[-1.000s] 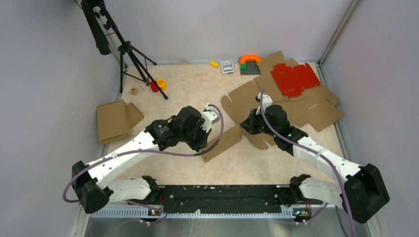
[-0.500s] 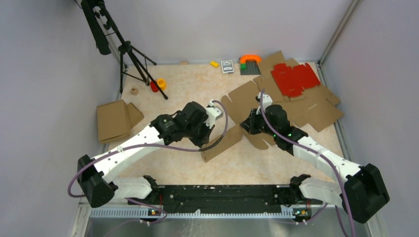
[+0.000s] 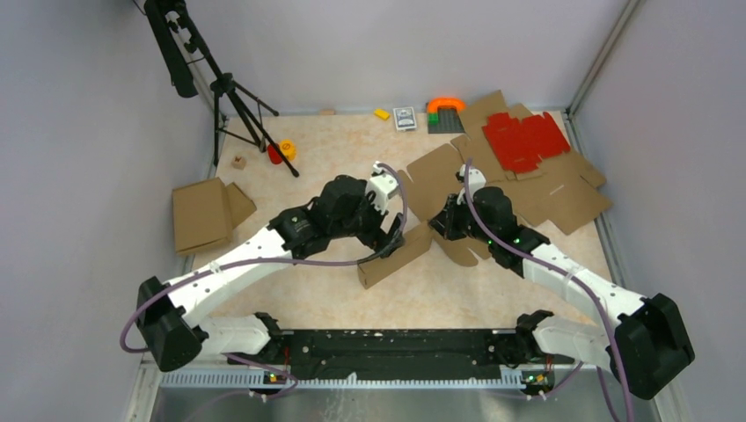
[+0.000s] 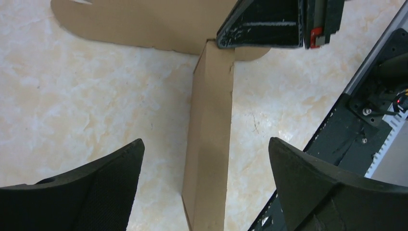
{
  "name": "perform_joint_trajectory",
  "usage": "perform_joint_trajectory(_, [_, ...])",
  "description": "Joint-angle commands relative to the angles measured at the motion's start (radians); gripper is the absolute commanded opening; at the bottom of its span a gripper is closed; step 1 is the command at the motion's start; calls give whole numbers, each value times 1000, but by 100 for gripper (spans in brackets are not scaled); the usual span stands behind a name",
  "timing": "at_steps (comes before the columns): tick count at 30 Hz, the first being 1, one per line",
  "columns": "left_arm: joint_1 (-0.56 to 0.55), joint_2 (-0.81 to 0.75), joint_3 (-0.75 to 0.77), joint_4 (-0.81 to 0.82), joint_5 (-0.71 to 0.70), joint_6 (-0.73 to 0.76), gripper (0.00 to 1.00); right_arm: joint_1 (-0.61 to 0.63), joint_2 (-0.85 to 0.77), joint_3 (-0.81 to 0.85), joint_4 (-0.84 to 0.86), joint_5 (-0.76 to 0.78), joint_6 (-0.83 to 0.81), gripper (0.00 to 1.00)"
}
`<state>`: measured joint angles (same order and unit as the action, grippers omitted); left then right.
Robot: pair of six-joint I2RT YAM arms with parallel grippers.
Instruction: Fold the paper box
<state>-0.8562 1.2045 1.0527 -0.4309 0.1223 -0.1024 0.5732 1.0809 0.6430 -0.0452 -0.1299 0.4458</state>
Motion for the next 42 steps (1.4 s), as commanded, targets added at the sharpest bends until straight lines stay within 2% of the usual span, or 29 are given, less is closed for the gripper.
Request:
perform_joint_trajectory(1, [-1, 98, 104, 34, 22, -25, 98, -3, -11, -12, -67, 16, -16, 5])
perform_joint_trajectory(3, [-1, 181, 166, -46, 80, 32, 98, -3, -16, -13, -63, 16, -13, 5])
perform_joint_trajectory(5, [-1, 264, 232, -138, 143, 58, 90, -3, -16, -11, -63, 16, -11, 5])
perform_joint_trajectory(6, [-3, 300, 279, -191, 145, 60, 90, -3, -16, -10, -64, 17, -11, 6])
perform_joint_trajectory(7, [-5, 330, 295, -225, 139, 61, 97, -3, -17, -9, -64, 19, -11, 5])
perform_joint_trajectory(8, [-10, 352, 298, -237, 123, 65, 98, -3, -17, -11, -62, 20, -11, 6])
perform_joint_trajectory(16, [-40, 442, 311, -288, 17, 60, 98, -3, -25, -16, -54, 30, -7, 6])
perform_joint_trajectory(17, [-42, 455, 312, -292, 10, 60, 96, -3, -25, -15, -53, 32, -6, 6])
perform_joint_trajectory(18, [-46, 463, 311, -294, 4, 61, 89, -3, -27, -17, -51, 33, -6, 6])
perform_joint_trajectory(22, [-61, 508, 330, -324, -46, 53, 56, -3, -34, -19, -46, 47, -4, 6])
perform_joint_trajectory(25, [-63, 520, 345, -344, -97, 40, 41, -3, -55, -14, -58, 84, 1, 5])
perform_joint_trajectory(28, [-63, 516, 359, -373, -175, 15, 22, -3, -112, -5, -80, 125, -1, 4])
perform_joint_trajectory(29, [-63, 511, 366, -384, -215, -3, 19, -3, -139, -4, -87, 155, -4, 4])
perform_joint_trajectory(31, [-62, 488, 369, -395, -271, -27, 19, -3, -197, -6, -93, 206, -12, 5])
perform_joint_trajectory(35, [-47, 410, 343, -382, -444, -67, 26, -3, -314, -23, -109, 314, -46, 6])
perform_joint_trajectory(36, [-36, 390, 329, -371, -469, -70, 20, -3, -335, -26, -114, 333, -57, 5])
perform_joint_trajectory(38, [-4, 351, 279, -321, -522, -115, 0, -3, -368, -31, -130, 356, -75, 3])
perform_joint_trajectory(40, [28, 327, 244, -302, -615, -196, 0, -3, -389, -30, -148, 367, -88, 1])
perform_joint_trajectory(42, [52, 322, 231, -327, -800, -310, 0, -3, -404, -31, -164, 368, -98, 1])
